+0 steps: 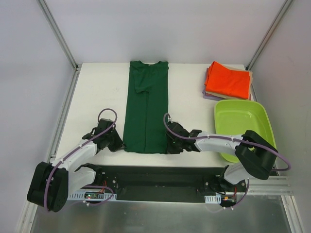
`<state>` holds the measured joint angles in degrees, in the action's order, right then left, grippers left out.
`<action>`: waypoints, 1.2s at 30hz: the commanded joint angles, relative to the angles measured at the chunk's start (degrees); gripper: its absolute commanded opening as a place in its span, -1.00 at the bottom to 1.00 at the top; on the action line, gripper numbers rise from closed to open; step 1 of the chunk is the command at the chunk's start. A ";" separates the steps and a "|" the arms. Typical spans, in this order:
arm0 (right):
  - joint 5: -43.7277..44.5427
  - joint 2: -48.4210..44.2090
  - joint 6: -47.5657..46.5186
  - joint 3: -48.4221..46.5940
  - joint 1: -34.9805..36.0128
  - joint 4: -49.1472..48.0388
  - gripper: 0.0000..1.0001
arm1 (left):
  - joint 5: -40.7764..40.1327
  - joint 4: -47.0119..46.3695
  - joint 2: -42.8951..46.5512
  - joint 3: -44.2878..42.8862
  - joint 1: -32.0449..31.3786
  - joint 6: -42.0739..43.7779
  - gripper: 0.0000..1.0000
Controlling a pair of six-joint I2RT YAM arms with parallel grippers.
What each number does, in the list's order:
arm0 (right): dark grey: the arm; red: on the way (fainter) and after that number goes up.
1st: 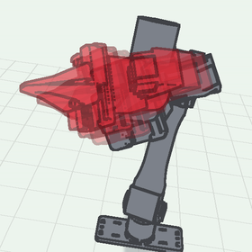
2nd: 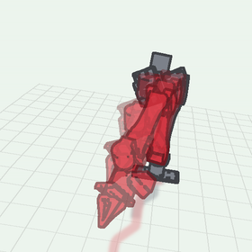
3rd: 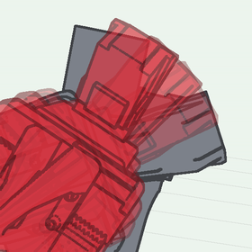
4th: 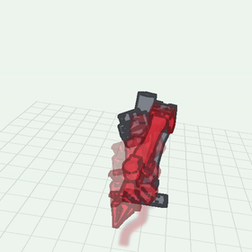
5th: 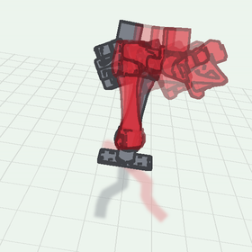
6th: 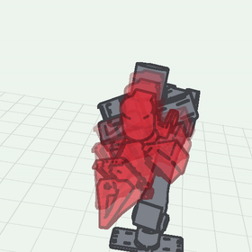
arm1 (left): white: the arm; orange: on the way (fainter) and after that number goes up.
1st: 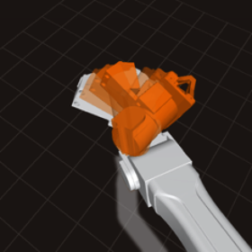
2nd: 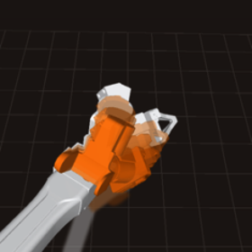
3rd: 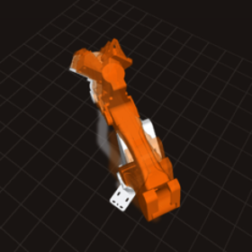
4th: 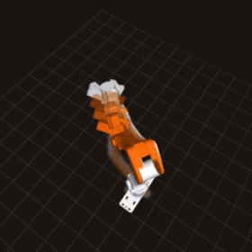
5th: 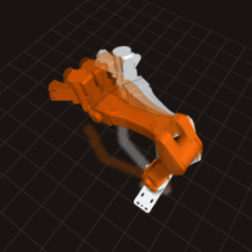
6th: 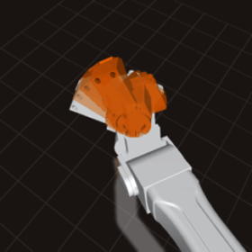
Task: Fold and stack the t-shirts
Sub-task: Grab the bottom of the folded rectangular tshirt with both arms, then fold the folded rectangular tshirt in 1/3 of the way
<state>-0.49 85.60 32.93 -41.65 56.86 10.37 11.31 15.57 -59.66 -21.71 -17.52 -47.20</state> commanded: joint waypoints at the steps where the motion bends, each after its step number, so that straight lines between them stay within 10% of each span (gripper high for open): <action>1: 0.14 -3.59 -1.37 1.92 0.53 -1.93 -0.99 | 0.72 3.32 2.69 3.87 0.38 0.79 -1.00; 20: 0.04 -25.22 -2.16 10.01 7.56 -1.14 -0.99 | 16.82 8.77 40.85 10.04 -1.11 -6.77 -1.00; 36: 3.40 -18.99 -13.76 -5.53 -11.14 -1.49 -0.99 | -0.67 4.65 7.30 -19.22 -1.03 3.16 -1.00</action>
<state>3.25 63.11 24.01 -40.80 49.87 10.15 17.69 23.05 -45.78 -32.80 -18.39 -48.40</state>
